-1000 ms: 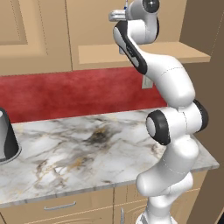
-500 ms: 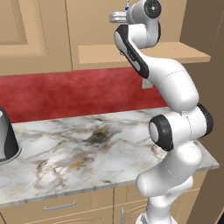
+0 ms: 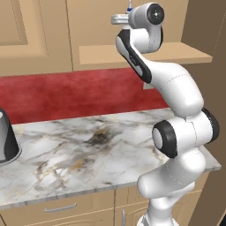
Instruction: Move the cutting board and knife to the sink. Then move spray from the cabinet to the counter.
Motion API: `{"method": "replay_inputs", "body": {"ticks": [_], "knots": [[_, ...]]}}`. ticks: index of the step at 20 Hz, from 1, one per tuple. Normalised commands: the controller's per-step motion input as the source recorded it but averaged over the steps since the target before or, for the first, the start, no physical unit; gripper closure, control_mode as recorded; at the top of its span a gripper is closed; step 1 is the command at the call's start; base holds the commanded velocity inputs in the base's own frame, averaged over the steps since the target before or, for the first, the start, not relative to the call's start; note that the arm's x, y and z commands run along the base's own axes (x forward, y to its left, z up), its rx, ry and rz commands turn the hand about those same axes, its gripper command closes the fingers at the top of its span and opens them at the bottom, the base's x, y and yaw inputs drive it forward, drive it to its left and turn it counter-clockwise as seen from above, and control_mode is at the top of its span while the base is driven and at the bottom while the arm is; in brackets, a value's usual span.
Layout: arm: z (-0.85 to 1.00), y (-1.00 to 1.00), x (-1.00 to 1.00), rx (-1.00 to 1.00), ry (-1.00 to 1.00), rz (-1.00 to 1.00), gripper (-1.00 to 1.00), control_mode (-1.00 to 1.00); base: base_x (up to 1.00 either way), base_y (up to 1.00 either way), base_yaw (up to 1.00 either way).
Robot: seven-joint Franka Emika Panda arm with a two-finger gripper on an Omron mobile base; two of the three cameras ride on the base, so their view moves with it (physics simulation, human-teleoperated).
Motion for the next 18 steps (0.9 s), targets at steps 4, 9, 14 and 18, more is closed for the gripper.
{"method": "replay_inputs", "body": {"ticks": [4, 9, 14, 18], "knots": [[0.00, 0.00, -0.01, 0.00, 0.00, 0.00, 1.00, -1.00, 0.00, 0.00, 0.00], [0.00, 0.00, -0.21, 0.00, -0.01, 0.00, 1.00, -1.00, 0.00, 0.00, 0.00], [0.00, 0.00, -0.26, 0.00, 0.00, 0.00, 1.00, -1.00, 0.00, 0.00, 0.00], [0.00, 0.00, -0.33, 0.00, -0.01, 0.00, 1.00, -1.00, 0.00, 0.00, 0.00]]}}
